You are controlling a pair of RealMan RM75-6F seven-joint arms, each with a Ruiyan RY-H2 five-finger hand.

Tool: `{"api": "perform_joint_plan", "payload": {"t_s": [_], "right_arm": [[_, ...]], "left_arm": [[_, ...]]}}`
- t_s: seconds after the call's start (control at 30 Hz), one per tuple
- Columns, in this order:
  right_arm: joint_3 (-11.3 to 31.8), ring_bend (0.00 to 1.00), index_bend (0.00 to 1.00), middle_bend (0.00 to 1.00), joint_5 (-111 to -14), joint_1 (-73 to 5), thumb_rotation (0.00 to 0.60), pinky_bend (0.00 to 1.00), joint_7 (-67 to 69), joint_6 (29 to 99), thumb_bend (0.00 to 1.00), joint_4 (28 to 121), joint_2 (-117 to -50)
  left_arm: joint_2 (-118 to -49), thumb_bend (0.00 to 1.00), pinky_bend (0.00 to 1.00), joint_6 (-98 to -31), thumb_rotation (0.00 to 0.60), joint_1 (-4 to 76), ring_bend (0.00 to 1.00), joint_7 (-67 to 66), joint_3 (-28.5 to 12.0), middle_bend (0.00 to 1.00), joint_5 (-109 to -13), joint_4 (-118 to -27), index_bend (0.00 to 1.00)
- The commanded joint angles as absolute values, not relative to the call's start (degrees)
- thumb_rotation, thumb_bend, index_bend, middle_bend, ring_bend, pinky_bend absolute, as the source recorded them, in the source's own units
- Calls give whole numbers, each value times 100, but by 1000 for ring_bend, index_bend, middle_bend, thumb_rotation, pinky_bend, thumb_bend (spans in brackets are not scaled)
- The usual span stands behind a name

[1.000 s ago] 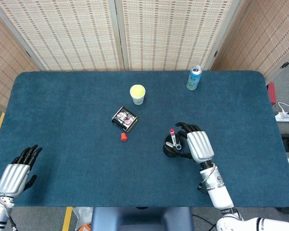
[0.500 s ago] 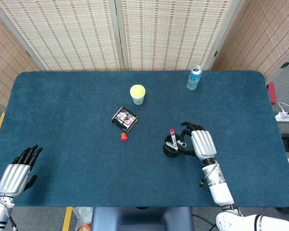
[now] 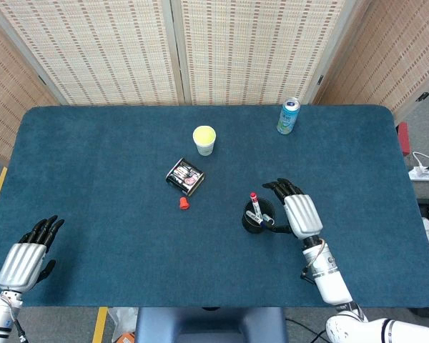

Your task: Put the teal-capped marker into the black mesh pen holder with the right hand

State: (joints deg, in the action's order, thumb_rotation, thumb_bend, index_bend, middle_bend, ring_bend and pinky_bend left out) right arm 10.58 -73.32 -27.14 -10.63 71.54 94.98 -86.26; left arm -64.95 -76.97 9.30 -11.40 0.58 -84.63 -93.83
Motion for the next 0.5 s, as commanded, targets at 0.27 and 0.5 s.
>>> {"api": "perform_joint_plan", "payload": {"t_s": [0.27, 0.5], "right_arm": [[314, 86, 228, 200, -7643, -1664, 600, 105, -2427, 8385, 26, 9713, -7894], [232, 86, 222, 190, -7457, -1210, 600, 74, -2393, 8703, 26, 9294, -7912]], "left_arm": [[-6454, 306, 277, -7747, 600, 912, 53, -1114, 76, 0, -8514, -9422, 32], [-6457, 306, 277, -7774, 600, 899, 53, -1174, 91, 0, -8539, -9450, 33]]}}
